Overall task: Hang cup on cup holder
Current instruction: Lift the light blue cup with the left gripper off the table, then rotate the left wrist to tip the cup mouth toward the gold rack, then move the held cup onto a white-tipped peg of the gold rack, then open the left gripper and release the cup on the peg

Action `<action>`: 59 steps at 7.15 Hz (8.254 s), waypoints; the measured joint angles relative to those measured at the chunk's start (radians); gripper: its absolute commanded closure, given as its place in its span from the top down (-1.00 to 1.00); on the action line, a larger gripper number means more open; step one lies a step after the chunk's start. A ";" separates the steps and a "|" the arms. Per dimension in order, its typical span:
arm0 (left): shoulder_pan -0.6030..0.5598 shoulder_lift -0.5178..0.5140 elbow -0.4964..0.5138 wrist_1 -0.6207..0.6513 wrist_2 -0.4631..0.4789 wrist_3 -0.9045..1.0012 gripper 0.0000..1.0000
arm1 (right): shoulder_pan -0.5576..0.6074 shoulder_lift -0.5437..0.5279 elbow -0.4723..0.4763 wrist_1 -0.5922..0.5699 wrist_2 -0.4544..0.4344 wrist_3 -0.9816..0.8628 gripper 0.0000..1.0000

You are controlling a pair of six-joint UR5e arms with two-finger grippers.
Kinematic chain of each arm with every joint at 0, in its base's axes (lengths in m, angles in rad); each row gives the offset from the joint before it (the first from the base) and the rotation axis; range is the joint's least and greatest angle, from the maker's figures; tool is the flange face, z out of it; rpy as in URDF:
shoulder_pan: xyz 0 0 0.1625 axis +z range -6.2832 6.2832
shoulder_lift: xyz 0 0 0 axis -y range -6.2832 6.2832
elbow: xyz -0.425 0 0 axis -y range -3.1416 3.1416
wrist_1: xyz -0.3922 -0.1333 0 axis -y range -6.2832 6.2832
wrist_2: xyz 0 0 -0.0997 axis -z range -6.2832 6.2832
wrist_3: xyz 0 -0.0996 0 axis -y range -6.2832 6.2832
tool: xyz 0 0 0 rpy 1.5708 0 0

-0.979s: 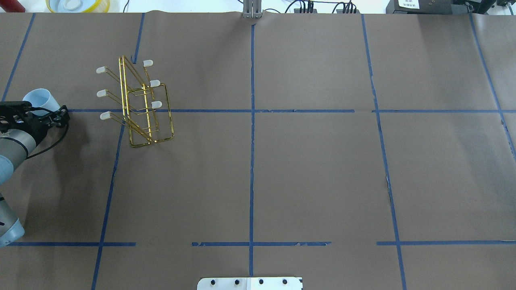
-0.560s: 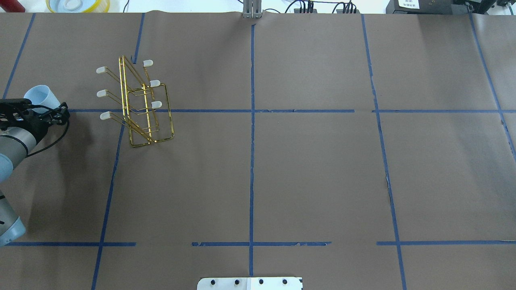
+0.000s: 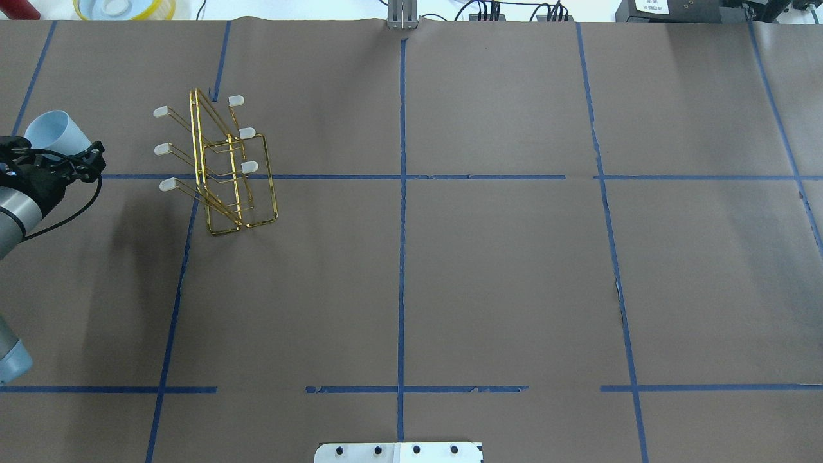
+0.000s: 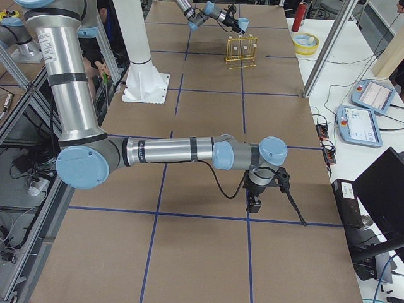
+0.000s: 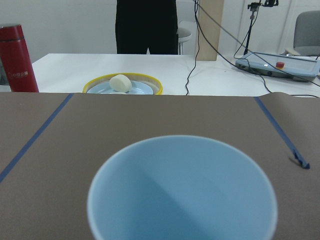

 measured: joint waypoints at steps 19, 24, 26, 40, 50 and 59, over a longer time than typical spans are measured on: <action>0.135 0.150 -0.544 0.673 0.725 1.519 -1.00 | 0.000 0.000 0.000 0.000 0.000 0.000 1.00; 0.296 0.135 -0.559 0.880 1.014 1.807 -1.00 | 0.000 0.000 0.000 0.000 0.000 0.000 1.00; 0.336 0.096 -0.508 0.884 1.058 1.867 -1.00 | 0.000 0.000 0.000 0.000 0.000 0.000 1.00; 0.403 -0.103 -0.209 0.883 1.178 1.848 -1.00 | 0.000 0.000 0.001 0.000 0.000 0.000 1.00; 0.406 -0.177 -0.108 0.882 1.181 1.841 -1.00 | 0.000 0.000 0.000 0.000 0.000 0.000 1.00; 0.405 -0.191 -0.097 0.882 1.178 1.841 1.00 | 0.000 0.000 0.000 0.000 0.000 0.001 1.00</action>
